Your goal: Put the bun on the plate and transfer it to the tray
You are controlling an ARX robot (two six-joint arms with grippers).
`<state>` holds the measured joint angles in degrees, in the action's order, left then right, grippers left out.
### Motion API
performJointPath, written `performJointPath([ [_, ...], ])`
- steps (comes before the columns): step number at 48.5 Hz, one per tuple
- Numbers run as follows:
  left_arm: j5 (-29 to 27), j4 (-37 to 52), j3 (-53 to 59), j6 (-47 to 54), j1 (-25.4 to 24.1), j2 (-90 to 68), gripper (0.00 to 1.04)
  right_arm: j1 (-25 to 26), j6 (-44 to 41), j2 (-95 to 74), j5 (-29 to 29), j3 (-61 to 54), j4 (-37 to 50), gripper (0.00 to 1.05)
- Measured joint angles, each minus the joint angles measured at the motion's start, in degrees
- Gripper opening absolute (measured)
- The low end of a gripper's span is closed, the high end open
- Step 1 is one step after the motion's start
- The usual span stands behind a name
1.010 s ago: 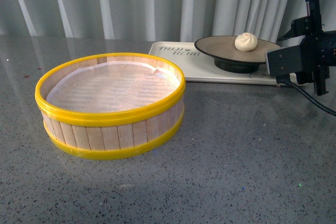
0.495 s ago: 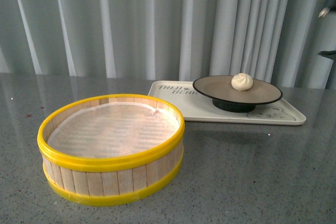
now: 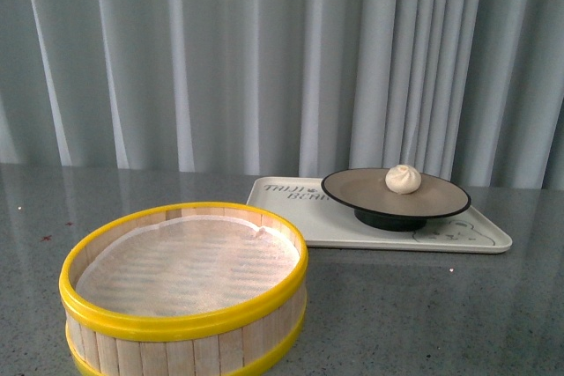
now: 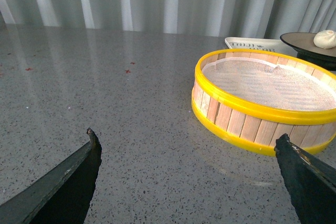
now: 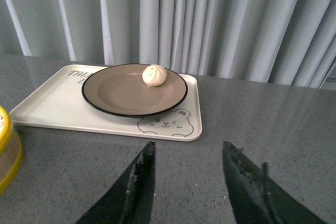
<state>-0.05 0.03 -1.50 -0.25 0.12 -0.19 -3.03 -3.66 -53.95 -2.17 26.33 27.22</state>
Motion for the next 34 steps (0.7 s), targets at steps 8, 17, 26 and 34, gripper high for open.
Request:
performJointPath([
  [8,0.02,0.00,0.00,0.00,0.00,0.00,0.98,2.91,2.62,6.19,1.92,-8.94,2.75,0.03],
  [17,0.00,0.00,0.00,0.02,0.00,0.00,0.98,2.91,2.89,11.15,2.05,-14.51,3.21,0.02],
  [26,0.00,0.00,0.00,0.00,0.00,0.00,0.98,2.91,2.93,15.69,2.05,-18.08,2.40,0.02],
  [34,0.00,0.00,0.00,0.00,0.00,0.00,0.98,2.91,2.99,20.52,2.05,-20.85,0.31,0.02],
])
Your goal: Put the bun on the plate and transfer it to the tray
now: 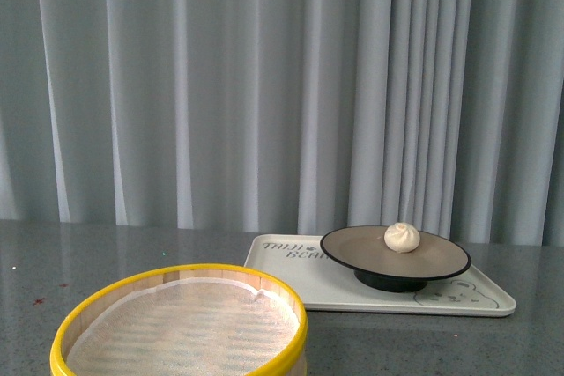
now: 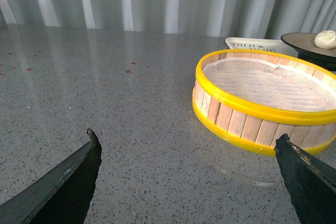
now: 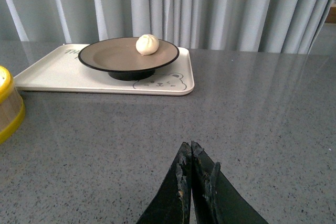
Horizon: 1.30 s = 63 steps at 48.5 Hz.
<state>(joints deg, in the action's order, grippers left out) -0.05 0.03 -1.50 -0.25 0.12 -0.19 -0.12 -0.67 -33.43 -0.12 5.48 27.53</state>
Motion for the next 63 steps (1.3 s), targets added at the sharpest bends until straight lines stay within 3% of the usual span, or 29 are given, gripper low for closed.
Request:
performJointPath([
  [50,0.00,0.00,0.00,0.00,0.00,0.00,0.98,0.00,0.04,23.37,0.04,-5.20,-17.29,0.02],
  [54,0.00,0.00,0.00,0.00,0.00,0.00,0.98,0.00,0.02,29.83,0.20,-5.16,-25.88,0.02],
  [63,0.04,0.00,0.00,0.02,0.00,0.02,0.98,0.00,0.04,33.18,0.17,-5.16,-27.41,0.02],
])
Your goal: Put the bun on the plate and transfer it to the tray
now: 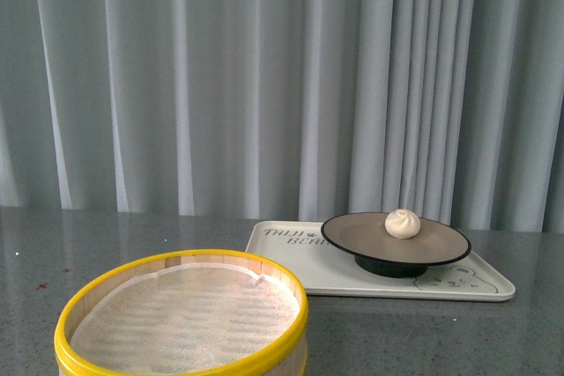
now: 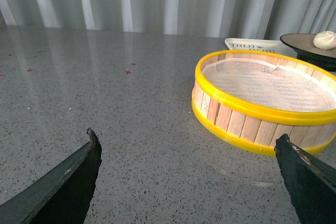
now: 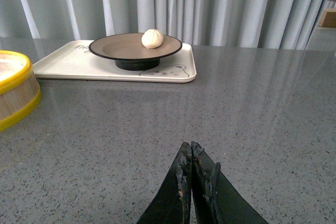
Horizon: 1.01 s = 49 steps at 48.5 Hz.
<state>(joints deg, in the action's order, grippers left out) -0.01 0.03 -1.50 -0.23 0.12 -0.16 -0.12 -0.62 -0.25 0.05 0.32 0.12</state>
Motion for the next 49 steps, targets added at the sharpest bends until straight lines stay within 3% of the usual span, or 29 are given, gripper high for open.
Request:
performJointPath([
  [5,-0.04,0.00,0.00,-0.02,0.00,-0.04,0.98,0.00,-0.04,0.00,0.00,0.00,-0.04,0.02],
  [8,-0.02,0.00,0.00,-0.02,0.00,-0.02,0.98,0.00,-0.02,0.00,0.02,0.00,-0.02,0.10],
  [20,-0.02,0.00,0.00,-0.02,0.00,-0.02,0.98,0.00,-0.02,0.00,0.00,0.00,-0.04,0.64],
  [31,-0.02,0.00,0.00,-0.02,0.00,-0.02,0.98,0.00,0.02,0.00,0.00,0.00,-0.04,0.98],
  [49,-0.02,0.00,0.00,-0.02,0.00,-0.02,0.98,0.00,0.02,0.00,0.00,0.00,-0.04,0.96],
])
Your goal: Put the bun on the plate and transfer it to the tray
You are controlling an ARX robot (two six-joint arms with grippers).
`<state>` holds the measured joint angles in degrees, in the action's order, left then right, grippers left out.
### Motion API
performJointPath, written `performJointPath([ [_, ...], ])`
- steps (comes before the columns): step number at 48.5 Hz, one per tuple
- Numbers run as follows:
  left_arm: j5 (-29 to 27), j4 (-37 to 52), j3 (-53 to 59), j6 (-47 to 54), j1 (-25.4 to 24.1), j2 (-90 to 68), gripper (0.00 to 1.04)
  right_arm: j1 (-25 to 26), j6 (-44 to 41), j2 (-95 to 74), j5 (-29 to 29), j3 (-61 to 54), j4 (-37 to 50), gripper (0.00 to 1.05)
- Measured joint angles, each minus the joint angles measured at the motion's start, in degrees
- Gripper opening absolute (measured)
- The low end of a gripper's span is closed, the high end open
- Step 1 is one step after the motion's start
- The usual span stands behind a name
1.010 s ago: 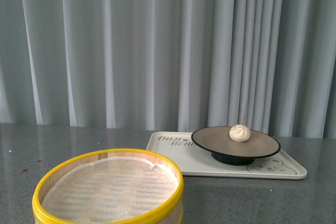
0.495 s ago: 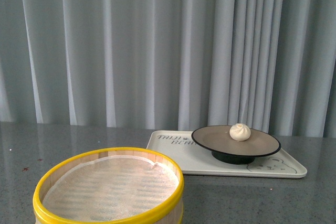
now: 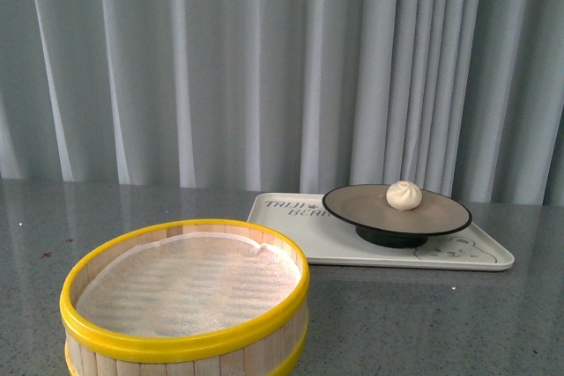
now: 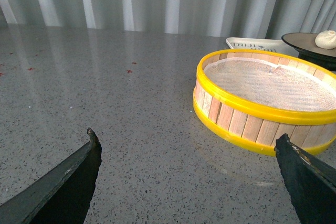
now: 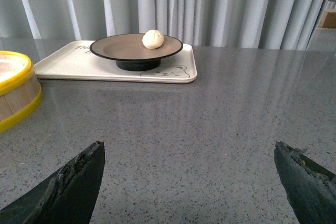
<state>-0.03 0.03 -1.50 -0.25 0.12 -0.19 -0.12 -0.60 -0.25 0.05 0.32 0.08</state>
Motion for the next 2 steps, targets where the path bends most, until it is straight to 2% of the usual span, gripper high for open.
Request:
performJointPath([
  [2,0.00,0.00,0.00,0.00,0.00,0.00,0.98,0.00,0.00,0.00,0.00,0.00,0.00,0.96],
])
